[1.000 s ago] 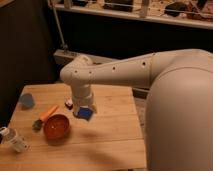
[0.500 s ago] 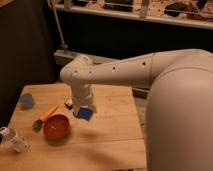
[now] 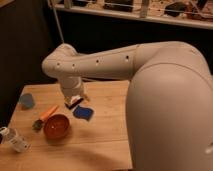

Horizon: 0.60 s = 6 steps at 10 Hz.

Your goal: Knock the bottle over

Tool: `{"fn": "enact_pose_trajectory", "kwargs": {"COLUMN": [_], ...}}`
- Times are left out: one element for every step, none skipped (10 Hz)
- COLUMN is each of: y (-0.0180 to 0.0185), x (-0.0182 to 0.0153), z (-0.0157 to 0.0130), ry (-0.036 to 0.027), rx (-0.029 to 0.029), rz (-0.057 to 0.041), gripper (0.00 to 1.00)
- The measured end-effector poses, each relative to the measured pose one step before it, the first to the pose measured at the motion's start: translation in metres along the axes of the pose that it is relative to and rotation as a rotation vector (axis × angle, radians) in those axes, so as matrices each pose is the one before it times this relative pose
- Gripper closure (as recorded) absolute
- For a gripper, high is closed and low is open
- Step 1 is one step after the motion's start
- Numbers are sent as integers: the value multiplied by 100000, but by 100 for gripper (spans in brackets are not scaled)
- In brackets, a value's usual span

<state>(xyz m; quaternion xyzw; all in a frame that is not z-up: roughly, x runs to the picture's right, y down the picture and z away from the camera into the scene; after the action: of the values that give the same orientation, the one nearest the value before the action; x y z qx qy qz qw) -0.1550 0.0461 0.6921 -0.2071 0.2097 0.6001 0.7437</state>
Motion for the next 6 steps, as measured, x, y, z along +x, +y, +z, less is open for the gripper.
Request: {"fn": "enact_pose_trajectory", "kwargs": {"y": [1590, 1848, 1797, 2303, 2407, 2297], "x": [-27, 190, 189, 171, -29, -275], "z": [13, 365, 452, 665, 724, 502], "ry": [-53, 458, 492, 704, 638, 248], "rx": [17, -44, 62, 105, 45, -72], "rz": [-3192, -4124, -4009, -4921, -4800, -4393], "gripper": [39, 49, 57, 68, 78, 89]}}
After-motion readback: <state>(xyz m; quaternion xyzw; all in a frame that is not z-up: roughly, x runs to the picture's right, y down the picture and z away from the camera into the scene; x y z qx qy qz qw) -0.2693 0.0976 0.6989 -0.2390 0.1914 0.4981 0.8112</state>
